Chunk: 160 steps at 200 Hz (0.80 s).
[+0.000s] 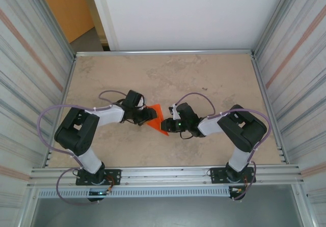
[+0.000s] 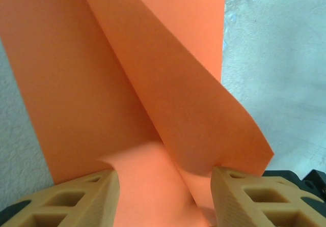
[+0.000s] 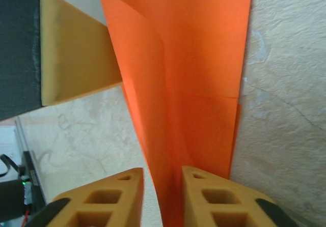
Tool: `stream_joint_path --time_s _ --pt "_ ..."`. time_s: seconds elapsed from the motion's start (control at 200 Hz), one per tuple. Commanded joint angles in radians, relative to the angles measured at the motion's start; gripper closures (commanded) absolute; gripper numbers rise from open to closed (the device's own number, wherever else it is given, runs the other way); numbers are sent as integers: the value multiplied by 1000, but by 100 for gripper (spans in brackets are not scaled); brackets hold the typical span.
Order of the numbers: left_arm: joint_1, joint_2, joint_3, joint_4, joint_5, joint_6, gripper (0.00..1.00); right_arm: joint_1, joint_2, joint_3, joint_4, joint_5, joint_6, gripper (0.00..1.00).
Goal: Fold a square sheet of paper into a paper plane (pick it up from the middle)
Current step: Fourth fold the wing at the center of the table.
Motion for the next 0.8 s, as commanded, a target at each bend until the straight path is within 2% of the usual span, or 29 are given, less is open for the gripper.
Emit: stream_joint_path --time_s 0.0,0.366,0.551,0.797 --pt "-10 55 32 -160 -78 12 48 -16 -48 -32 -10 7 10 69" --pt "-33 143 127 -317 -140 29 49 -10 -175 -39 -147 141 -50 62" --pt "-35 177 140 -338 -141 24 49 33 -134 35 -224 181 -97 62" --pt "-37 182 140 -331 -120 22 49 55 -46 96 -221 182 -121 66"
